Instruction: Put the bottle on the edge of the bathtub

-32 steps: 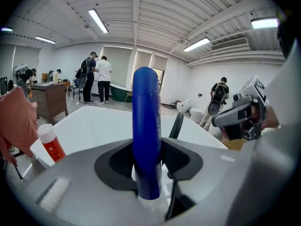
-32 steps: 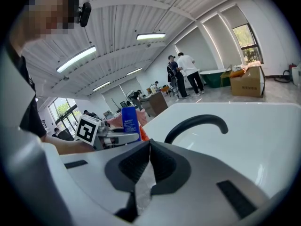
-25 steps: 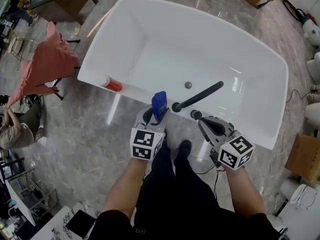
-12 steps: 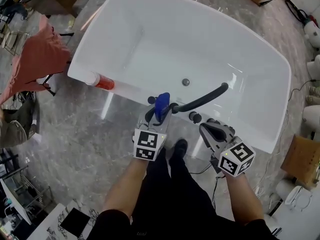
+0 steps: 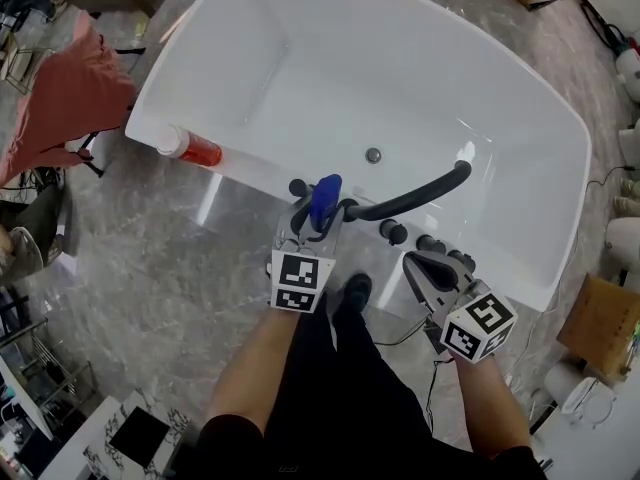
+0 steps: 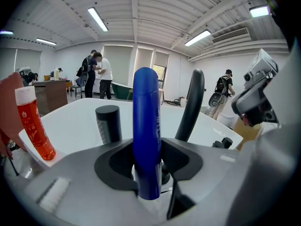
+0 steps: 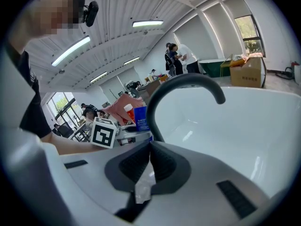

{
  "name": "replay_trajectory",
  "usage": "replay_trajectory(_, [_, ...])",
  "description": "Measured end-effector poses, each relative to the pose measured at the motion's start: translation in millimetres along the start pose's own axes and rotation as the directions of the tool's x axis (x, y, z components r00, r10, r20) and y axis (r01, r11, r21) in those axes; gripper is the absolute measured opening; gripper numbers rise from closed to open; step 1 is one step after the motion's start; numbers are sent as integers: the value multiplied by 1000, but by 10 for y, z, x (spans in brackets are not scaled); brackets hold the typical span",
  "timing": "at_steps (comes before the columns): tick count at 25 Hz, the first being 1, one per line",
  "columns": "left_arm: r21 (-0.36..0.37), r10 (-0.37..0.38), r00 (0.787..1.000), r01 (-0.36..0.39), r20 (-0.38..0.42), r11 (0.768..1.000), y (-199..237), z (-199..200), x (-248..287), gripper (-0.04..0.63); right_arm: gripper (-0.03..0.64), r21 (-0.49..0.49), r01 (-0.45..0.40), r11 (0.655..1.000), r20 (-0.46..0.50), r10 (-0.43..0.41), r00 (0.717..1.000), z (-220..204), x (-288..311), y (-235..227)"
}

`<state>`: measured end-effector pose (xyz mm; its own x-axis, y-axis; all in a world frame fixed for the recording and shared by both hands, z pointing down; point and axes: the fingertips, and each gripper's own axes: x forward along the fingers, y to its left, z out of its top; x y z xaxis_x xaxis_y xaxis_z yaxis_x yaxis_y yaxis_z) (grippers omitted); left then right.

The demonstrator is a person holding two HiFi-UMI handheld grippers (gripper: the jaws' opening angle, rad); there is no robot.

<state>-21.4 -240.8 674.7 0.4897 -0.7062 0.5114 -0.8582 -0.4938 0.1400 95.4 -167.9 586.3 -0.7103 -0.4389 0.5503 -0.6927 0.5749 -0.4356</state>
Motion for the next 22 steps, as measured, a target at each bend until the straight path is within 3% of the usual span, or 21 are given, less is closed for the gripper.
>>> replay_trajectory(5, [17,25,999,-26,20,1000,70,-70,137,172,12,4,4,1000,-23,-3,1000,-150,12,-71])
replay_trajectory(12, [15,57,992,-59,110,998,139,-90,283,172,12,-13,-5,1000,-66,4,998,-371,30,-57])
replay_trajectory(22, [0,49,994,-49,96,999,137,-288,444,172,12,0,5,1000,-59,-5,998,-422,6,-85])
